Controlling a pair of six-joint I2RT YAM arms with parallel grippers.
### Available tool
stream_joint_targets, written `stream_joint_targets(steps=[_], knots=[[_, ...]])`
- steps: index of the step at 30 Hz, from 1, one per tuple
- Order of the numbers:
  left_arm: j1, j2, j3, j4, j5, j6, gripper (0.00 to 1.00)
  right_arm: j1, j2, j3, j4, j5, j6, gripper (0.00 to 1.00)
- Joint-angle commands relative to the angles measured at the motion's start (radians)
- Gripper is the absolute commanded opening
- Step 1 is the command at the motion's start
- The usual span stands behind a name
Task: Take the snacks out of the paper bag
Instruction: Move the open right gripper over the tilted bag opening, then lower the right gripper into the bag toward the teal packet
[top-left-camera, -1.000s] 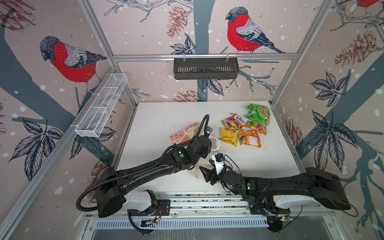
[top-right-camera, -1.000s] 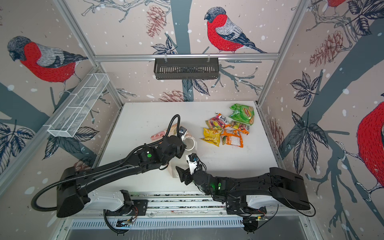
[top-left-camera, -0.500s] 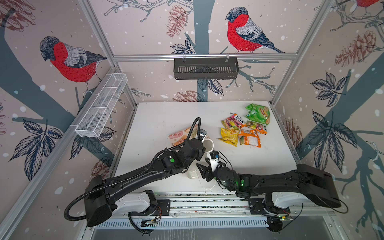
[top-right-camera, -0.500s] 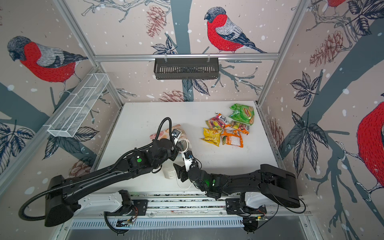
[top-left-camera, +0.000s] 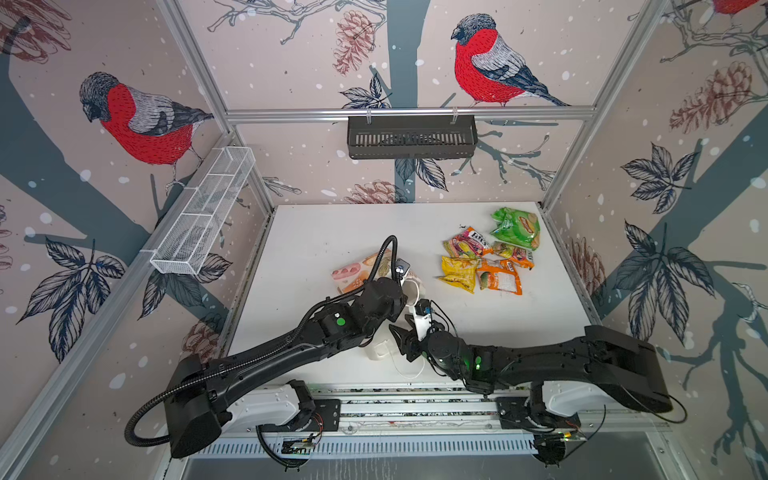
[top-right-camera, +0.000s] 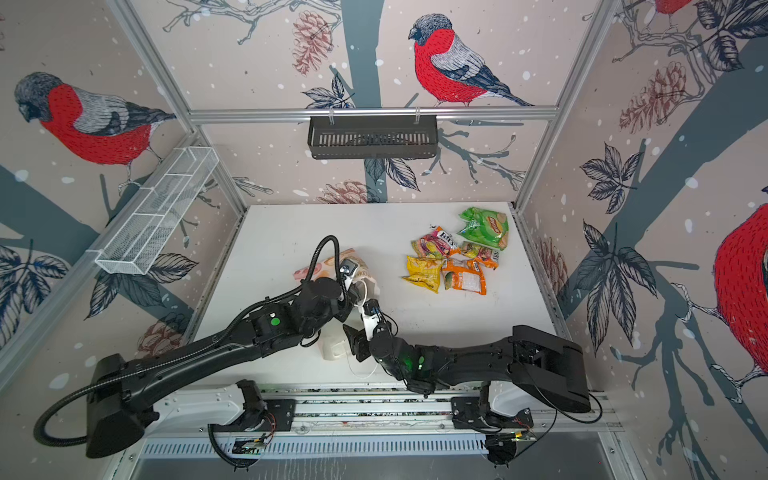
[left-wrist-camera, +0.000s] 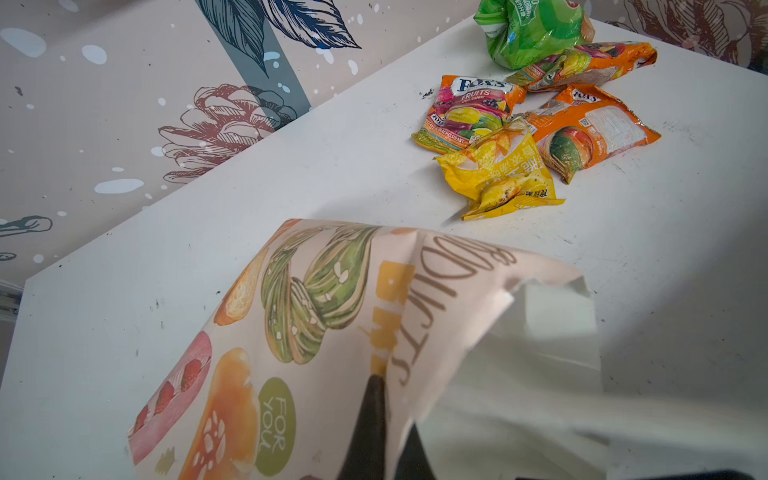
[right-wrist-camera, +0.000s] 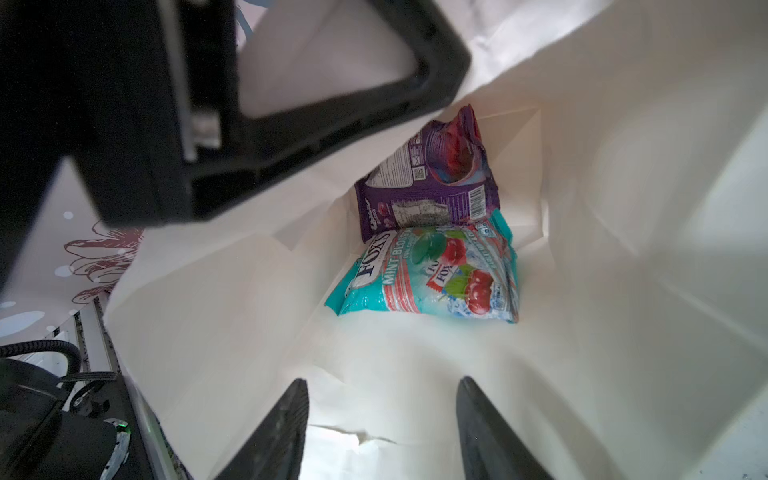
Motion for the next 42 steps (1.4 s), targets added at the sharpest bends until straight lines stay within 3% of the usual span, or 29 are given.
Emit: stream_joint_targets(steps=[1, 10, 25, 38, 42], knots=[[0.006, 0.032, 0.044, 0.013, 0.016, -0.045, 0.00, -0.001, 0.022, 0.007, 0.013, -0.015, -0.016, 0.58], [0.006, 0.023, 0.087, 0.009, 0.012, -0.038, 0.00, -0.043, 0.078, 0.025, 0.040, -0.054, -0.013, 0.57], [0.006, 0.049, 0.162, -0.064, -0.051, -0.061, 0.00, -0.079, 0.148, 0.098, -0.009, -0.124, 0.009, 0.46], [0.007, 0.061, 0.191, -0.070, -0.028, -0.051, 0.00, -0.144, 0.166, 0.101, -0.007, -0.200, 0.084, 0.47], [0.007, 0.067, 0.197, -0.065, -0.006, -0.049, 0.00, -0.158, 0.188, 0.120, -0.020, -0.212, 0.095, 0.56]])
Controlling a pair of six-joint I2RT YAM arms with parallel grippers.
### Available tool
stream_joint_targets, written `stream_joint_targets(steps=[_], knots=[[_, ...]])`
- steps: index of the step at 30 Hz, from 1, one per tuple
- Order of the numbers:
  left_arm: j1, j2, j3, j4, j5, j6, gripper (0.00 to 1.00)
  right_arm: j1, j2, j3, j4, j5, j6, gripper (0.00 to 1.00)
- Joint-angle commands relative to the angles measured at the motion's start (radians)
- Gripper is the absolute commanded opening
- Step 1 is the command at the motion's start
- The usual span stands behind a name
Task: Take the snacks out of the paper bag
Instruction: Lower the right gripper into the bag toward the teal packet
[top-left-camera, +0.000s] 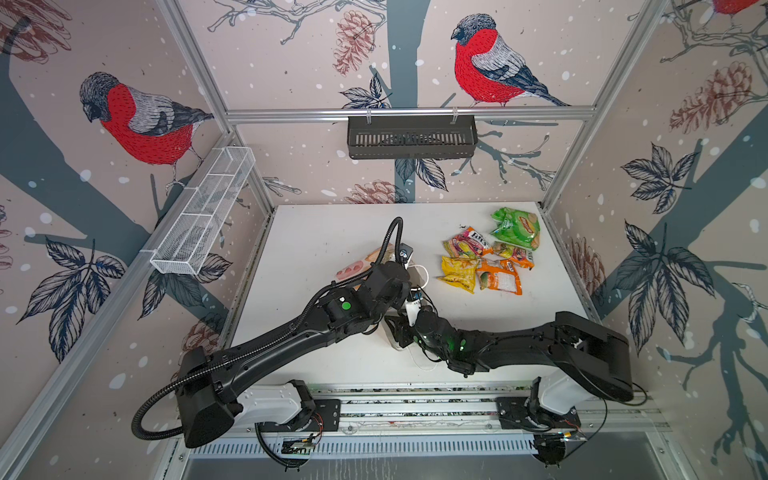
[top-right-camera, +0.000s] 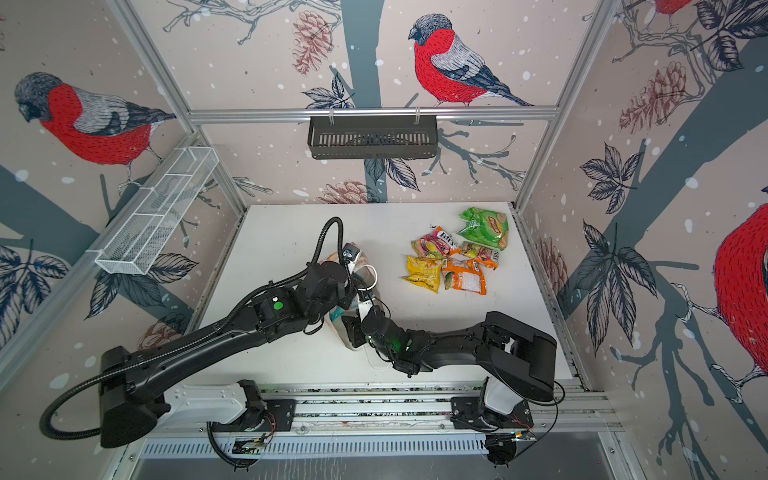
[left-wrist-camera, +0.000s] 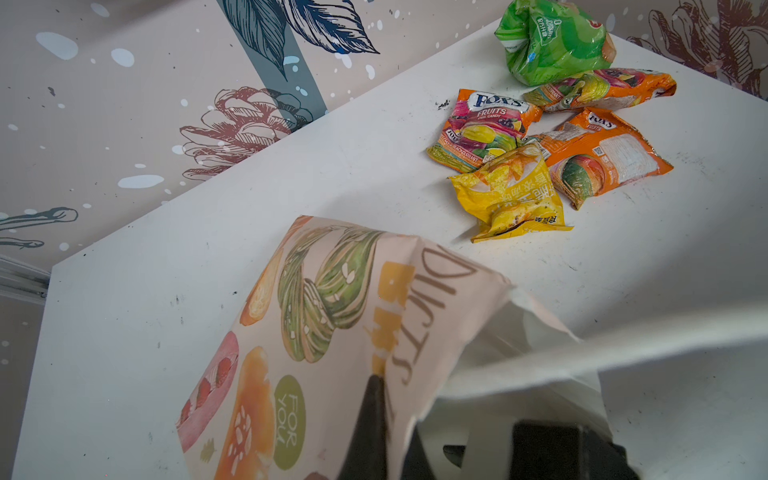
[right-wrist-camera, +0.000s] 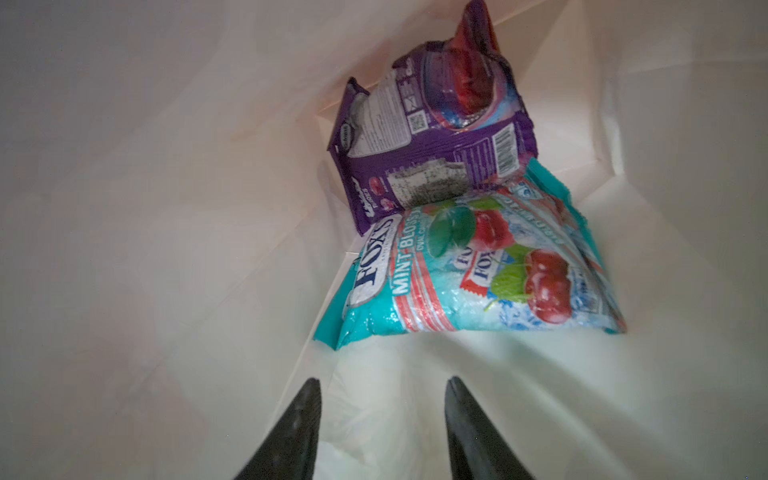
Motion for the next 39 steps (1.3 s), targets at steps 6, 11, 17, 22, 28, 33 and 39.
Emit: stream_joint_targets(steps=[6, 11, 17, 22, 28, 33, 39], knots=[[0.000, 0.003, 0.021, 0.083, 0.017, -0.023, 0.00, -0.027, 0.048, 0.066, -0.065, -0.022, 0.051, 0.61], [0.000, 0.008, 0.018, 0.090, 0.020, -0.037, 0.00, -0.041, 0.062, 0.085, -0.043, -0.049, 0.052, 0.72], [0.000, 0.025, 0.025, 0.087, 0.022, -0.051, 0.00, -0.049, 0.081, 0.118, -0.036, -0.053, 0.043, 0.82], [0.000, 0.025, 0.042, 0.082, 0.024, -0.052, 0.00, -0.075, 0.095, 0.127, -0.044, -0.050, 0.082, 0.86], [0.001, 0.027, 0.049, 0.076, 0.024, -0.057, 0.00, -0.108, 0.118, 0.127, -0.038, -0.076, 0.123, 0.90], [0.001, 0.021, 0.045, 0.078, 0.026, -0.058, 0.00, -0.110, 0.142, 0.155, -0.070, -0.068, 0.117, 1.00], [0.000, 0.024, 0.036, 0.094, 0.058, -0.060, 0.00, -0.117, 0.188, 0.224, -0.179, -0.041, 0.151, 1.00]])
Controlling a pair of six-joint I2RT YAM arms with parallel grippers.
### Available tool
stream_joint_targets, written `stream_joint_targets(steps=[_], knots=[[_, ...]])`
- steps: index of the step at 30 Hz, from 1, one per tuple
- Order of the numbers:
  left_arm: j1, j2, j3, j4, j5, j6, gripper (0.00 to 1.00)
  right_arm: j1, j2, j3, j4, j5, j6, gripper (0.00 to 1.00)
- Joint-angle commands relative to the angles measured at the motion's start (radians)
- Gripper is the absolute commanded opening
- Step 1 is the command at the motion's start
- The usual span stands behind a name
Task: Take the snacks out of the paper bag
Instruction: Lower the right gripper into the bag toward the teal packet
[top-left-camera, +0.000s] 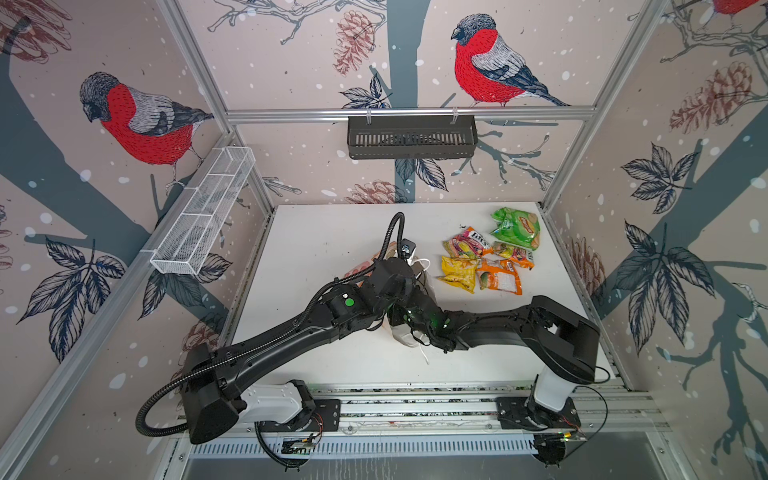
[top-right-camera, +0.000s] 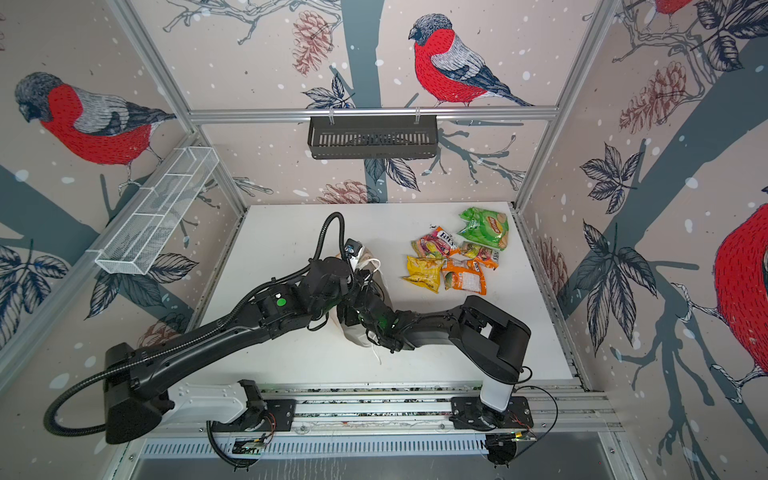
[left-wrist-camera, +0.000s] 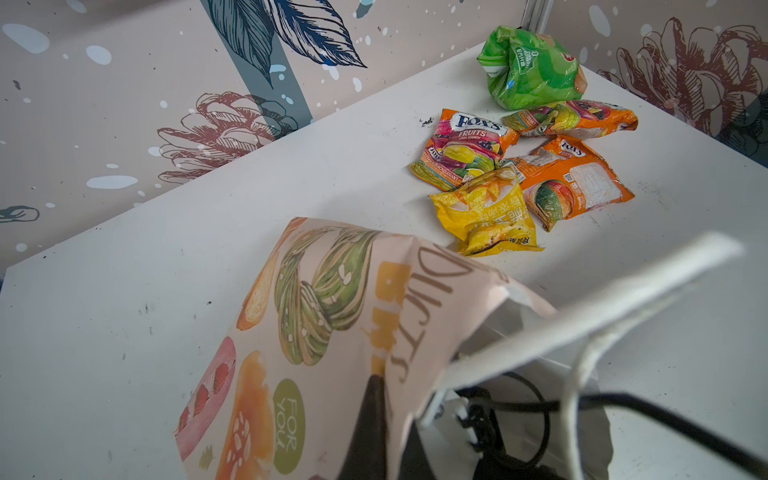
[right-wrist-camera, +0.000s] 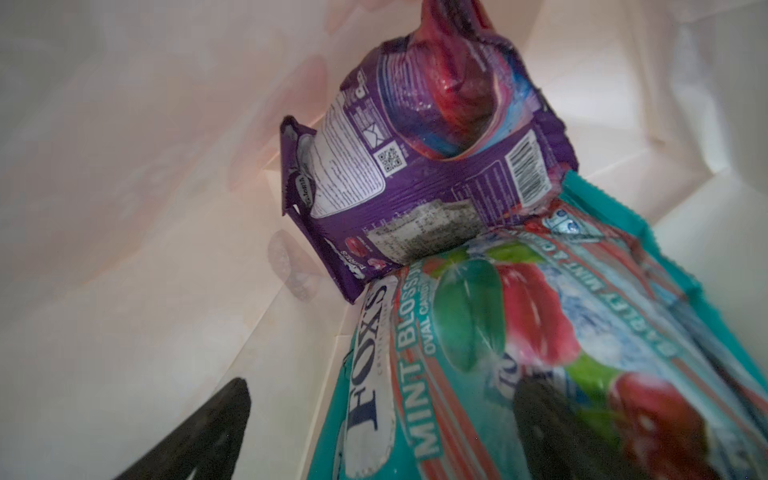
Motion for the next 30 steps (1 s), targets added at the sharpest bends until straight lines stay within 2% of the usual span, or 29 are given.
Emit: stream_joint_targets(steps=[1, 11, 16, 18, 30], knots=[[0.000, -0.003, -0.003, 0.079, 0.028, -0.010, 0.00, -0.003, 0.014, 0.023, -0.079, 0.029, 0.021, 1.00], [-0.001, 0.023, -0.013, 0.076, -0.001, 0.001, 0.00, 0.000, 0.002, 0.050, -0.152, 0.058, 0.022, 1.00], [-0.001, 0.074, 0.007, 0.027, -0.063, -0.003, 0.00, 0.049, -0.043, 0.073, -0.238, 0.208, -0.017, 1.00], [-0.002, 0.087, 0.015, 0.020, -0.065, 0.000, 0.00, 0.054, -0.052, 0.066, -0.246, 0.229, -0.016, 1.00], [-0.001, 0.048, 0.006, 0.067, 0.018, 0.000, 0.00, -0.001, 0.027, 0.044, -0.133, 0.060, 0.014, 0.98]])
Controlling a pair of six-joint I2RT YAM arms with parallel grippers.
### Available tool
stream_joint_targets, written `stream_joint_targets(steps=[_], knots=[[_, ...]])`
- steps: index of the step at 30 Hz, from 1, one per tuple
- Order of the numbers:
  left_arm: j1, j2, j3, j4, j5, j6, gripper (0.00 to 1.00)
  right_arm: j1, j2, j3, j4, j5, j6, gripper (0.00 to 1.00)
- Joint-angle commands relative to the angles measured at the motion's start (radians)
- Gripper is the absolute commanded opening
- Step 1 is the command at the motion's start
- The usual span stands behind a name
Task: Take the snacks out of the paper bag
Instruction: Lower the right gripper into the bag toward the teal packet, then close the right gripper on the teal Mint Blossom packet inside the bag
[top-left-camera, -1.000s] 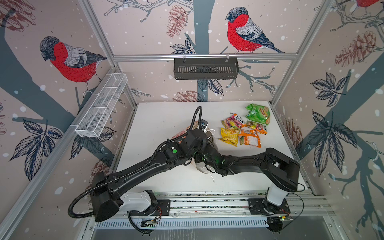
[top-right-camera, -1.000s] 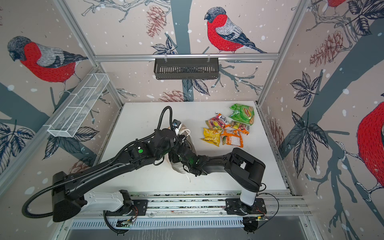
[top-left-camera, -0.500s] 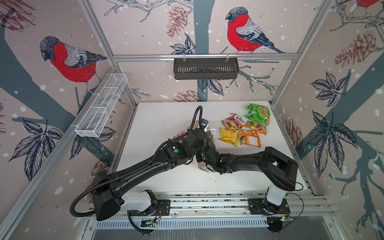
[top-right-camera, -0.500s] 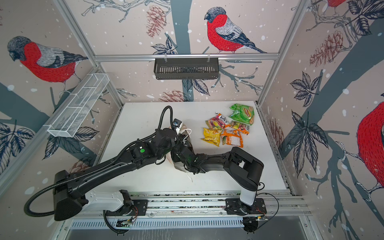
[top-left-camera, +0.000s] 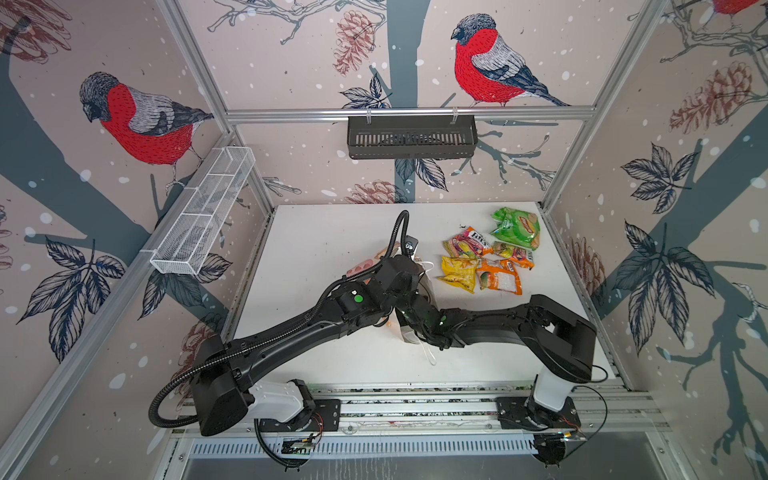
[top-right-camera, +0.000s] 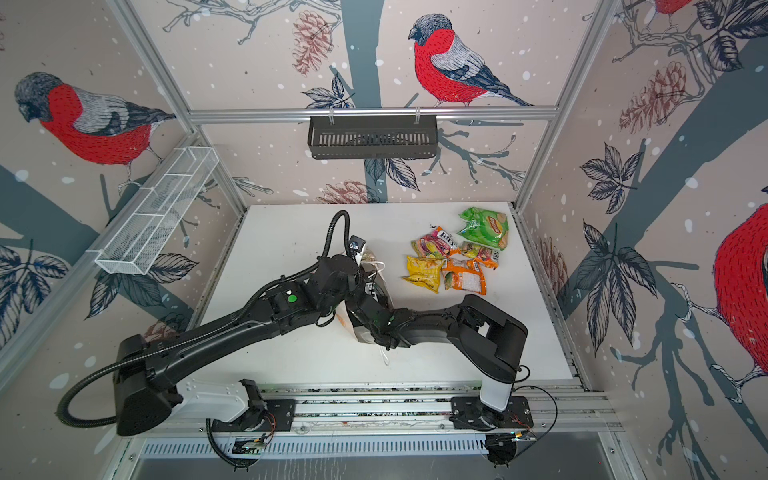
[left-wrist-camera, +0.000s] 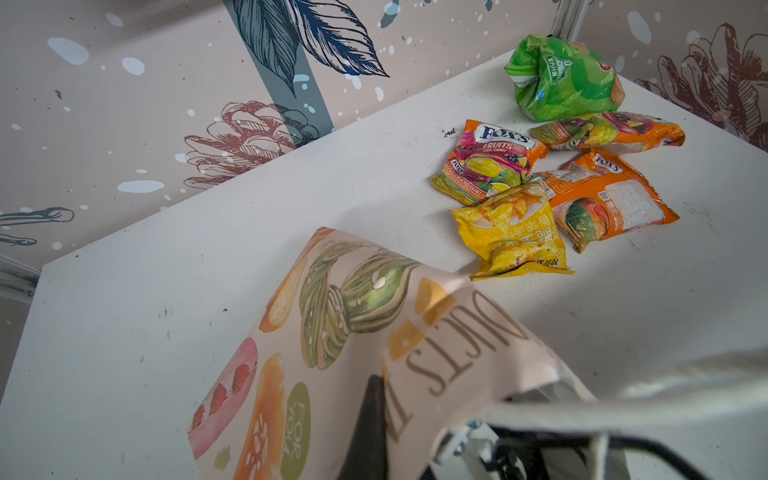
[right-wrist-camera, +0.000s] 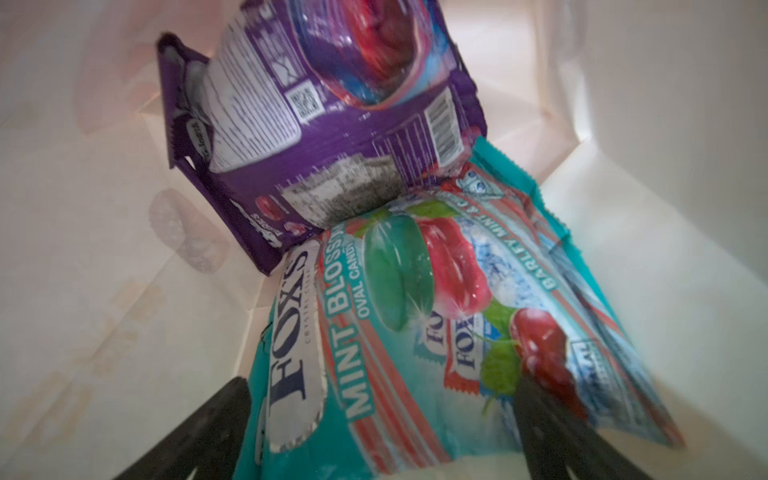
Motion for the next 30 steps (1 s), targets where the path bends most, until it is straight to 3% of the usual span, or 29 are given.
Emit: stream_joint_targets(steps=[1, 7, 11, 14, 24, 26, 30], knots=[[-0.004, -0.015, -0.007, 0.018, 0.069, -0.001, 0.00, -0.008, 0.018, 0.006, 0.064, -0.056, 0.008, 0.98], [-0.004, -0.030, -0.031, 0.033, 0.108, 0.001, 0.00, -0.030, 0.045, 0.002, 0.105, -0.108, 0.016, 0.88], [-0.005, -0.033, -0.043, 0.034, 0.117, 0.000, 0.00, -0.043, 0.058, 0.005, 0.110, -0.136, 0.020, 0.74], [-0.005, -0.035, -0.051, 0.036, 0.113, 0.000, 0.00, -0.046, 0.068, 0.011, 0.099, -0.138, 0.020, 0.71], [-0.004, -0.039, -0.065, 0.036, 0.093, 0.006, 0.00, -0.060, 0.085, 0.032, 0.074, -0.149, 0.008, 0.25], [-0.004, -0.040, -0.065, 0.035, 0.092, 0.006, 0.00, -0.060, 0.085, 0.036, 0.066, -0.143, 0.000, 0.25], [-0.004, -0.039, -0.065, 0.033, 0.082, 0.005, 0.00, -0.058, 0.078, 0.044, 0.047, -0.130, -0.012, 0.39]])
